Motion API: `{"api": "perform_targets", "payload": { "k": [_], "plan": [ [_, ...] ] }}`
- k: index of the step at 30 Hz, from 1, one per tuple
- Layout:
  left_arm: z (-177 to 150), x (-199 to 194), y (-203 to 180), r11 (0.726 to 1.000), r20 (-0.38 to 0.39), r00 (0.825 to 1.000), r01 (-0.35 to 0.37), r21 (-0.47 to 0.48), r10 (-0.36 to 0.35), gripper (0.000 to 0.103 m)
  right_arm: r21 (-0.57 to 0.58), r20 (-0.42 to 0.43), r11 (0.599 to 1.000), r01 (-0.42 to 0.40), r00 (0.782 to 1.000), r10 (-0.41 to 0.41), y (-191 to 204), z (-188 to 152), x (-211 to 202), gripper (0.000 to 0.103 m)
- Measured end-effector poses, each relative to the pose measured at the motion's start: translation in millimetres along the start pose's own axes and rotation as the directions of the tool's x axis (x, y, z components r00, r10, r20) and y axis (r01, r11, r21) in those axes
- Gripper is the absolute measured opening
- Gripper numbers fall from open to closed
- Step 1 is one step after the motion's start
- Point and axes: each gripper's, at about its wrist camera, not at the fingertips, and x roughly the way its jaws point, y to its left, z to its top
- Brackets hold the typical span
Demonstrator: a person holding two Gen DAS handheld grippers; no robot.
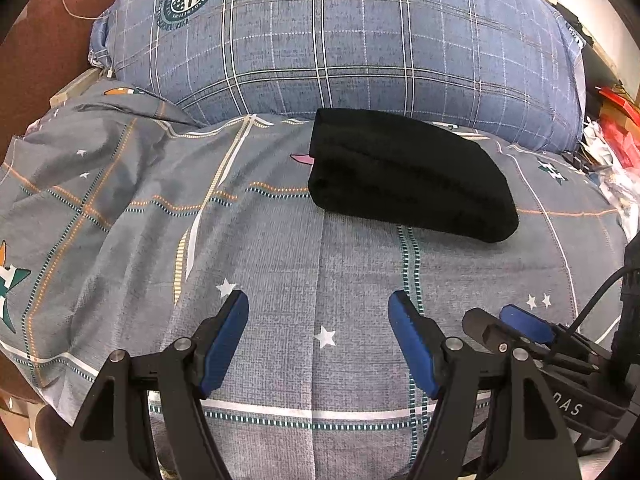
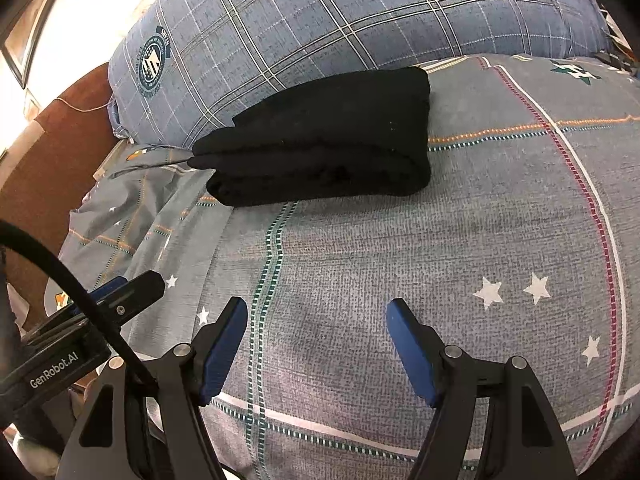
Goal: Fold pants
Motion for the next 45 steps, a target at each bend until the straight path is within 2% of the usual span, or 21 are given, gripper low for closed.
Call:
{"api": "perform_targets", "payload": {
  "k": [6,10,14,17,20,23,26,27,28,29,30,32,34,37,38,40,41,43,45],
  "plan": [
    [5,6,4,1.000,-0.015,1.000,0.019,-0.013,-0.019,0.072,0.014,0.032,1.000,-0.008,0.999,0.007,-9,6,-9,0.077],
    [22,11,23,0.990,-0.025,0.994,0.106,-0.096,-0.109,0.072,0.036,0.080,0.999,-0.013,0.997,0.010,-26,29,-24,0.077],
    [46,19,39,0.970,-0.030,0.981,0.183,-0.163,-0.190,0.072,0.102,0.108,0.994,-0.030,0.994,0.019,-56,74,-27,0.081],
    [71,31,45,0.943,-0.022,0.962,0.263,-0.202,-0.273,0.072,0.146,0.102,0.988,-0.058,0.994,0.043,-79,112,-13,0.081],
    [90,51,43,0.929,-0.025,0.948,0.307,-0.207,-0.318,0.074,0.157,0.067,0.985,-0.077,0.995,0.067,-93,135,10,0.081],
    [104,81,38,0.915,-0.059,0.931,0.339,-0.220,-0.360,0.074,0.204,0.050,0.962,-0.182,0.983,0.175,-102,141,33,0.081],
    [112,113,36,0.878,-0.098,0.897,0.392,-0.275,-0.432,0.077,0.262,0.036,0.924,-0.280,0.959,0.281,-108,140,54,0.080],
    [113,123,34,0.869,-0.115,0.887,0.399,-0.294,-0.446,0.077,0.273,0.028,0.913,-0.304,0.951,0.308,-108,140,61,0.077],
    [113,128,33,0.864,-0.124,0.883,0.401,-0.304,-0.453,0.077,0.282,0.009,0.901,-0.331,0.940,0.342,-109,141,71,0.068],
    [113,130,32,0.858,-0.124,0.878,0.408,-0.311,-0.462,0.077,0.277,0.001,0.903,-0.329,0.940,0.342,-107,140,74,0.054],
    [113,129,29,0.857,-0.122,0.877,0.410,-0.313,-0.464,0.077,0.272,-0.005,0.900,-0.340,0.935,0.354,-107,142,76,0.047],
    [115,124,23,0.870,-0.113,0.888,0.400,-0.288,-0.446,0.076,0.279,0.006,0.885,-0.373,0.922,0.387,-107,145,75,0.031],
    [117,119,17,0.872,-0.108,0.889,0.401,-0.281,-0.444,0.075,0.248,0.033,0.883,-0.399,0.914,0.404,-101,152,65,0.028],
    [121,118,9,0.863,-0.105,0.881,0.420,-0.280,-0.462,0.074,0.206,0.083,0.882,-0.425,0.905,0.417,-94,161,47,0.027],
    [122,119,6,0.865,-0.107,0.881,0.419,-0.277,-0.461,0.074,0.193,0.097,0.888,-0.417,0.909,0.406,-93,164,43,0.027],
    [121,125,1,0.879,-0.129,0.891,0.391,-0.275,-0.436,0.074,0.187,0.102,0.911,-0.368,0.929,0.355,-97,166,42,0.029],
    [119,126,0,0.876,-0.136,0.887,0.392,-0.281,-0.441,0.074,0.202,0.095,0.928,-0.313,0.949,0.300,-102,165,45,0.036],
    [116,120,1,0.867,-0.136,0.880,0.402,-0.295,-0.455,0.074,0.212,0.068,0.952,-0.219,0.975,0.210,-110,162,52,0.041],
    [118,99,6,0.860,-0.105,0.881,0.415,-0.296,-0.461,0.074,0.201,0.071,0.966,-0.163,0.986,0.152,-111,161,50,0.044]
  ]
}}
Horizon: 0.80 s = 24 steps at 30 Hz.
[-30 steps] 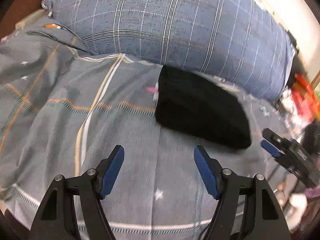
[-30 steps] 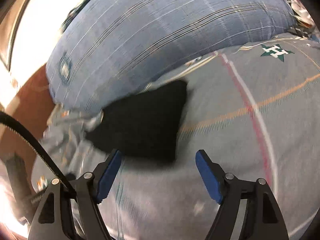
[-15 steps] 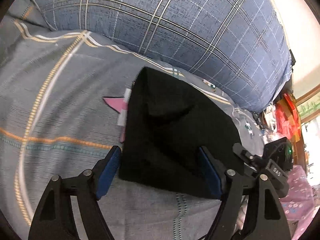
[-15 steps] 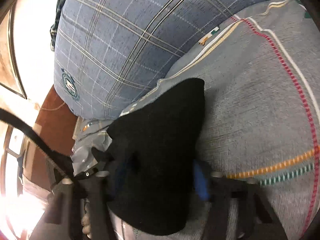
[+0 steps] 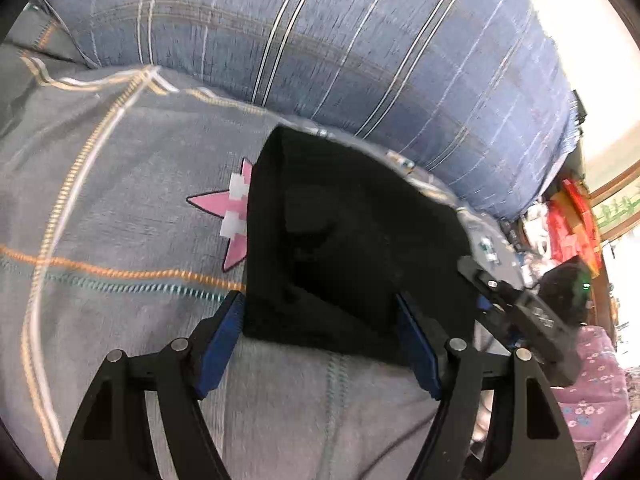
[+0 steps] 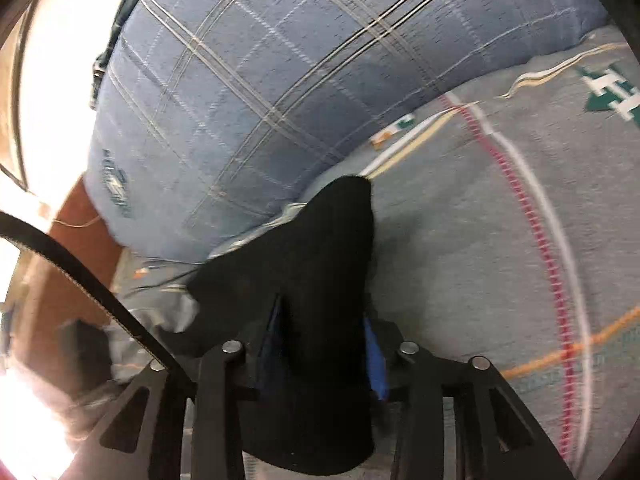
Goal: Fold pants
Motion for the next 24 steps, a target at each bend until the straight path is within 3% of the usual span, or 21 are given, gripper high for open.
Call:
{"api": "perform_targets", "payload": {
  "k": [4,6,9,12,13,16,18,21,24],
  "plan": [
    [11,-37,-19,0.999,0.105,0.994,0.020,0.039,-0.024,0.074,-0.085,0.145,0.994,0.063,0.988,-0.050,22,3,-31,0.052],
    [21,-40,-30,0.997,0.130,0.991,0.025,0.068,-0.034,0.074,-0.115,0.184,0.993,0.022,0.983,0.000,31,0,-43,0.052],
    [32,-13,-32,0.998,0.082,0.997,-0.017,0.067,0.011,0.074,-0.124,0.125,0.991,-0.050,0.990,0.066,35,-4,-38,0.052],
    [21,29,-16,0.986,-0.031,0.986,-0.164,0.042,0.165,0.071,-0.076,0.057,0.996,-0.043,0.997,0.048,22,-12,-21,0.051],
    [16,36,-9,0.984,-0.052,0.983,-0.176,0.026,0.177,0.071,-0.068,0.049,0.997,-0.035,0.998,0.039,19,-12,-18,0.050],
    [4,38,13,0.995,-0.059,0.995,-0.085,-0.057,0.081,0.072,-0.050,0.030,0.998,-0.037,0.999,0.039,10,-10,-14,0.049],
    [3,32,16,0.996,-0.056,0.997,-0.060,-0.065,0.056,0.071,-0.049,0.033,0.998,-0.045,0.998,0.047,9,-9,-15,0.050],
    [-2,11,7,0.997,-0.012,0.997,-0.072,-0.017,0.072,0.071,-0.061,0.056,0.996,-0.062,0.996,0.066,14,-11,-18,0.055],
    [-18,-19,-3,0.994,0.062,0.993,-0.101,0.038,0.099,0.071,-0.116,0.109,0.993,-0.014,0.994,0.026,22,-20,-34,0.065]
  ]
}}
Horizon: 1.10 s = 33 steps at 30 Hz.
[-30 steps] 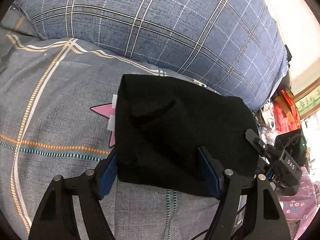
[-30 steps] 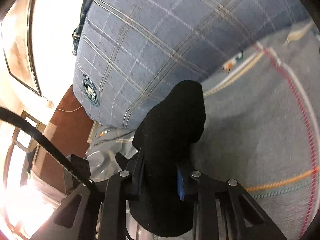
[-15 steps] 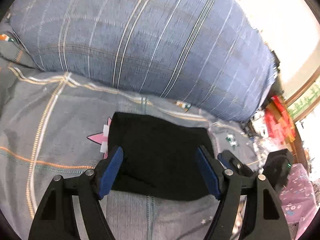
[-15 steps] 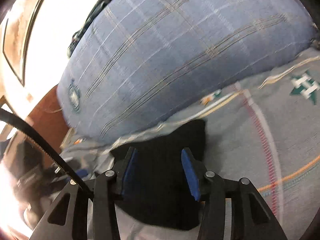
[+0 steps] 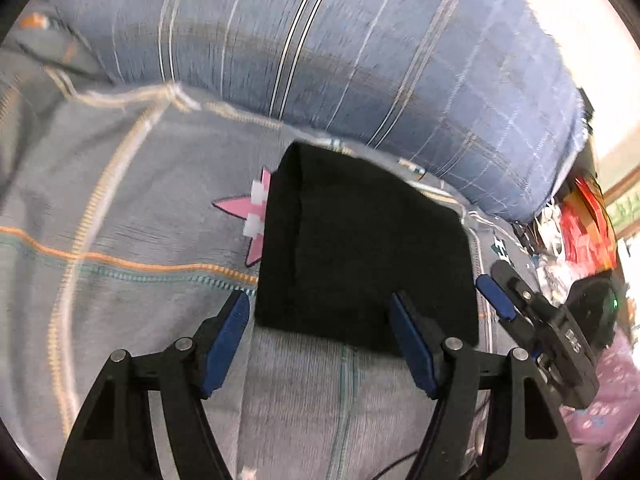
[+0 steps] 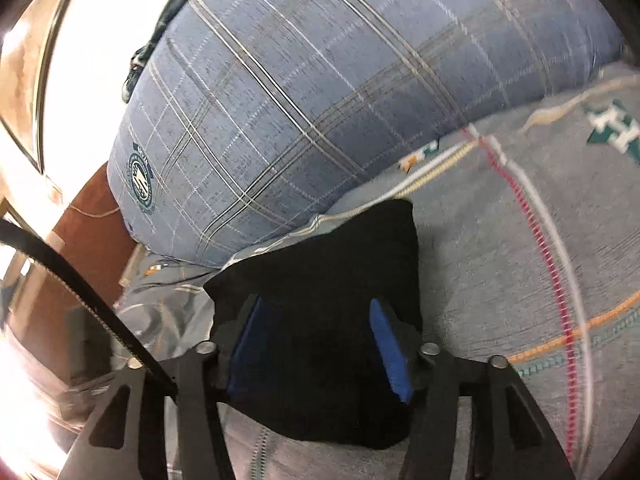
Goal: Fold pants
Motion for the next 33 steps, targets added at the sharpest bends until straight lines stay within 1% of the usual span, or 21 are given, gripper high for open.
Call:
{"api": "perform_targets", "payload": {
  "k": [3,7,9,10,11,13,15,17,18,20,22,32,33],
  "plan": [
    [-20,-25,-10,0.998,0.064,0.997,-0.045,0.050,0.042,0.071,-0.074,0.042,0.993,0.087,0.996,-0.084,13,-12,-11,0.066],
    [-45,-47,-19,0.985,0.133,0.985,-0.129,0.113,0.113,0.071,-0.124,0.076,0.982,0.140,0.988,-0.132,30,-35,-29,0.066],
    [-56,-62,-23,0.975,0.187,0.971,-0.178,0.136,0.151,0.072,-0.163,0.110,0.973,0.161,0.983,-0.144,43,-50,-43,0.069],
    [-62,-69,-25,0.969,0.216,0.962,-0.199,0.143,0.166,0.072,-0.175,0.126,0.970,0.172,0.981,-0.151,49,-61,-51,0.075],
    [-66,-74,-26,0.964,0.243,0.954,-0.218,0.150,0.178,0.072,-0.183,0.133,0.967,0.178,0.979,-0.155,55,-74,-58,0.078],
    [-71,-82,-28,0.955,0.293,0.936,-0.248,0.160,0.194,0.074,-0.204,0.120,0.960,0.191,0.978,-0.169,63,-93,-64,0.078],
    [-77,-92,-32,0.944,0.350,0.912,-0.285,0.165,0.214,0.081,-0.245,0.095,0.945,0.217,0.975,-0.199,72,-114,-69,0.078],
    [-81,-100,-35,0.939,0.385,0.897,-0.300,0.168,0.218,0.083,-0.267,0.075,0.937,0.226,0.974,-0.214,80,-126,-72,0.078],
    [-84,-105,-36,0.937,0.403,0.889,-0.306,0.168,0.217,0.085,-0.271,0.067,0.936,0.226,0.974,-0.216,82,-131,-74,0.078],
    [-86,-109,-37,0.936,0.413,0.885,-0.307,0.170,0.215,0.089,-0.273,0.053,0.936,0.224,0.974,-0.218,88,-138,-77,0.078],
    [-88,-112,-36,0.938,0.412,0.887,-0.301,0.169,0.210,0.089,-0.270,0.046,0.937,0.221,0.975,-0.217,92,-141,-78,0.078],
    [-96,-109,-32,0.947,0.368,0.909,-0.273,0.172,0.195,0.089,-0.264,0.005,0.936,0.233,0.971,-0.240,99,-146,-70,0.079],
    [-96,-108,-30,0.950,0.359,0.914,-0.265,0.168,0.191,0.089,-0.264,0.001,0.936,0.234,0.970,-0.243,99,-146,-69,0.079]
  ]
}}
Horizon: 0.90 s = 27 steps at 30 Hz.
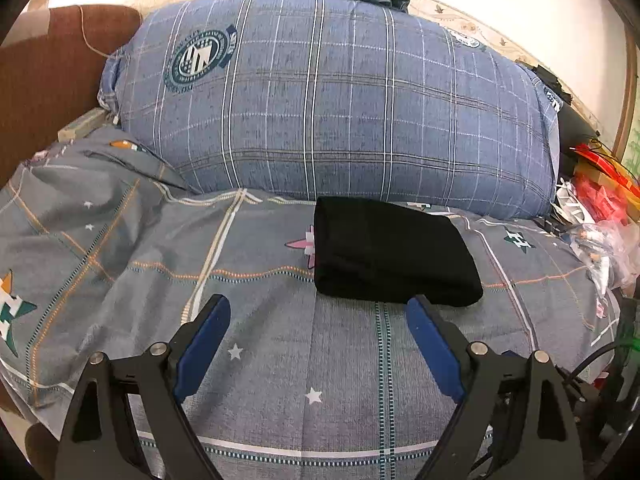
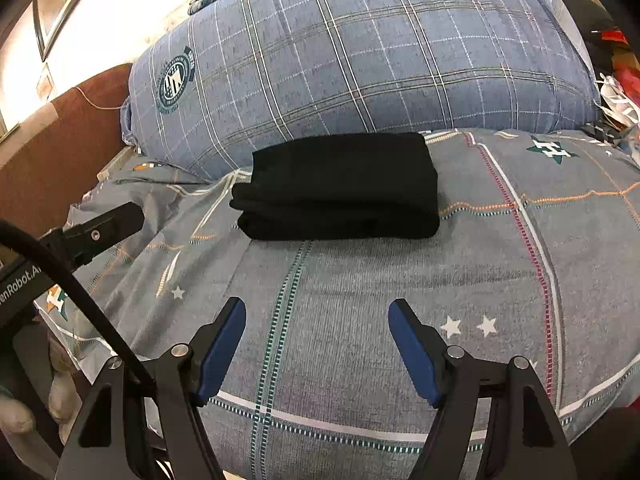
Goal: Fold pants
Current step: 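Withdraw both grippers from the squared bundle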
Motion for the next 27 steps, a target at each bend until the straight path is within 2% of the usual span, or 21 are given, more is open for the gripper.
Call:
{"api": "perform_targets", "payload": {
  "k": [7,13,17,19,20,23,25,27],
  "plan": [
    [-3,4,1,1.000,-0.025,1.000,0.010,-0.001,-0.010,0.089,0.019,-0.031,1.000,0.012,0.999,-0.012,1,-4,9,0.079],
    [-4,1,2,1.000,-0.015,1.000,0.009,-0.001,-0.009,0.089,0.022,-0.050,0.999,0.024,0.998,-0.023,3,-7,14,0.079],
    [-4,-8,1,0.999,0.045,0.998,-0.035,0.005,0.034,0.089,0.008,-0.054,1.000,0.025,0.998,-0.025,6,-8,15,0.080],
    [-3,-17,-1,0.996,0.113,0.989,-0.091,0.000,0.090,0.094,0.005,-0.054,1.000,0.022,0.998,-0.022,7,-9,16,0.080],
    [-2,-21,0,0.995,0.139,0.985,-0.102,-0.006,0.102,0.102,0.001,-0.052,1.000,0.020,0.998,-0.020,8,-8,16,0.080],
    [4,-24,3,0.992,0.170,0.977,-0.123,-0.031,0.126,0.103,-0.014,-0.051,1.000,0.024,0.998,-0.025,9,-7,18,0.080],
    [8,-18,5,0.990,0.153,0.979,-0.134,-0.033,0.138,0.103,-0.018,-0.052,1.000,0.023,0.998,-0.024,9,-5,19,0.080],
    [10,-6,9,0.990,0.098,0.985,-0.137,-0.030,0.139,0.103,-0.018,-0.055,1.000,0.023,0.998,-0.024,8,-3,21,0.081]
  ]
}}
